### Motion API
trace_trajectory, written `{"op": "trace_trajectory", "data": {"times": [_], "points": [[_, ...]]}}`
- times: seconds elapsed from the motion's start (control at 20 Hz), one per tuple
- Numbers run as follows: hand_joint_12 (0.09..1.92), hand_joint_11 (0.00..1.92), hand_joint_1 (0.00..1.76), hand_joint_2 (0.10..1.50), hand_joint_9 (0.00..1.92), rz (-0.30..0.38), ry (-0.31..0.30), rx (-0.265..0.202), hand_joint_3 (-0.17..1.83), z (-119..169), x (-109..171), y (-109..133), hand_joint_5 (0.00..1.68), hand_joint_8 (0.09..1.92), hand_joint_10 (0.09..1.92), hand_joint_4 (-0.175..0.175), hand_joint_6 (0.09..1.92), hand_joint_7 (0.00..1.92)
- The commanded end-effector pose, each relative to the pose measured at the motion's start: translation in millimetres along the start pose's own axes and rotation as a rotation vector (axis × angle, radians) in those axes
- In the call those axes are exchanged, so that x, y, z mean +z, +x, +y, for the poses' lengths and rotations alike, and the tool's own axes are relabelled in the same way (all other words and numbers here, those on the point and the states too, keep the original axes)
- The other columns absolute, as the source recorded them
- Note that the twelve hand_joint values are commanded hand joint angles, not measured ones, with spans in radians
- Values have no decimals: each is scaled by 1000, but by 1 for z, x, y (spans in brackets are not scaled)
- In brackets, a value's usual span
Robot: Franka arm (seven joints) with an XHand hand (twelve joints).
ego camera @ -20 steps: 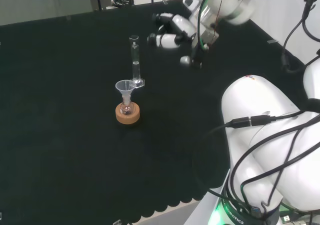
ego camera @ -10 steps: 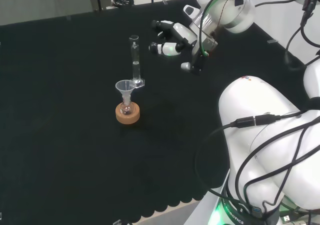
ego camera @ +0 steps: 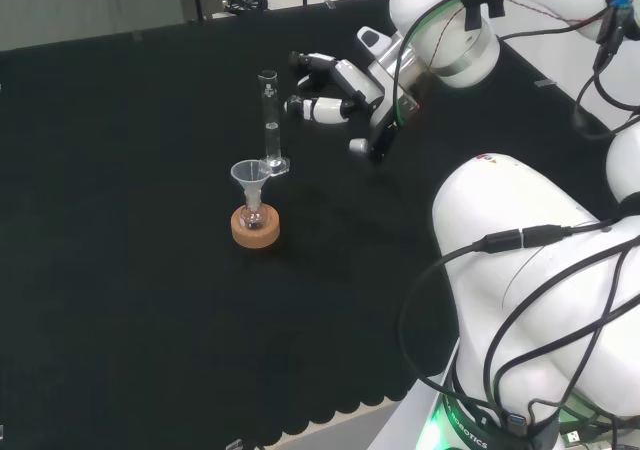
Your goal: Pick up the graduated cylinder.
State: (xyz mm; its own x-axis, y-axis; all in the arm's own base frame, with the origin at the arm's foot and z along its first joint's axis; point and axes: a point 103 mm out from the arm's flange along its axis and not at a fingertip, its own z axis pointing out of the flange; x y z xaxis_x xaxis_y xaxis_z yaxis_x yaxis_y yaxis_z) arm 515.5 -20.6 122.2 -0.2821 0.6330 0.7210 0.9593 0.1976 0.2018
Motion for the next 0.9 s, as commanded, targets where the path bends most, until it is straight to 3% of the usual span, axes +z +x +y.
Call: {"op": "trace_trajectory", "data": {"times": [0.05, 0.9], "points": [[1317, 358, 930, 887, 691, 26, 9, -27, -18, 4, 12, -7, 522, 652, 553, -50, 87, 498], [1285, 391, 985, 885, 662, 159, 34, -57, -37, 13, 45, -3, 554, 618, 503, -45, 87, 480]]}}
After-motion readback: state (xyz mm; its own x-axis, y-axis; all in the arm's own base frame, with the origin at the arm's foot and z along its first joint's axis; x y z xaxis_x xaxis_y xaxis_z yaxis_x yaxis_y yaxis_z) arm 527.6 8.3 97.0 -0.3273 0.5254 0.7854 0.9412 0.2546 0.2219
